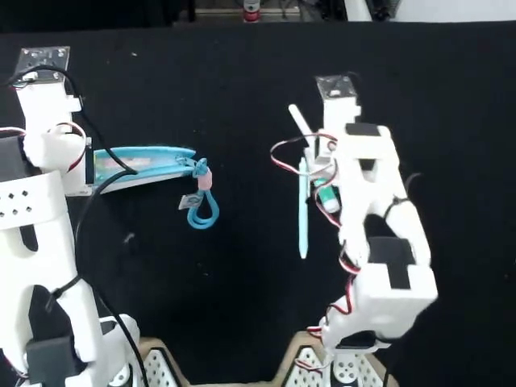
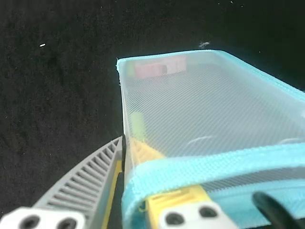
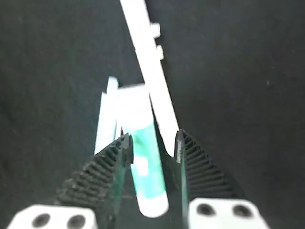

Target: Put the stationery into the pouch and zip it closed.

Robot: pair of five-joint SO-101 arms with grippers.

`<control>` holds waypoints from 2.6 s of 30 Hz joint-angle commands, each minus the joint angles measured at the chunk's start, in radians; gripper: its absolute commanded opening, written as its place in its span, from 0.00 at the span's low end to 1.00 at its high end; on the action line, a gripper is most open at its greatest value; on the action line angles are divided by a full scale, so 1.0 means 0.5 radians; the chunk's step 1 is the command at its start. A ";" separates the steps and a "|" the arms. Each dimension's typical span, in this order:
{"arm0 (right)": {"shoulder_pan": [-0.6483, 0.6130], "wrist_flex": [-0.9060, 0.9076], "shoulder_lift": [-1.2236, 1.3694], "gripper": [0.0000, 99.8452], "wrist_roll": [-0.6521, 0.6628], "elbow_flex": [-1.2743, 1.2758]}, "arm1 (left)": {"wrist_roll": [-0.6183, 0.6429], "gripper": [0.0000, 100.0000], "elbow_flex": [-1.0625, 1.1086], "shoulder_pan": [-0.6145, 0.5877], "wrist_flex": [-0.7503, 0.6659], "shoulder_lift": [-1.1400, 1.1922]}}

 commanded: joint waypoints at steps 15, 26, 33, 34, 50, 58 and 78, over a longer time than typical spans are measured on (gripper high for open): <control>0.000 0.114 0.416 0.01 0.120 -0.535 | -0.018 0.03 -0.008 0.035 0.000 -0.037; 0.534 0.559 0.087 0.01 0.144 -0.508 | -0.021 0.03 -0.008 0.035 0.000 -0.040; 0.936 0.390 0.287 0.02 0.341 -0.382 | -0.021 0.03 -0.008 0.072 0.000 -0.037; 0.951 0.390 0.321 0.05 0.359 -0.388 | -0.021 0.03 -0.008 0.097 0.000 -0.037; 0.985 1.007 1.051 0.13 0.488 -1.398 | -0.021 0.03 0.048 0.149 0.000 -0.049; 1.022 1.341 0.950 0.01 0.654 -1.560 | -0.021 0.03 0.038 0.164 0.000 -0.043; -0.126 1.142 -1.996 0.01 0.295 -0.146 | -0.006 0.03 0.026 0.170 -0.003 -0.055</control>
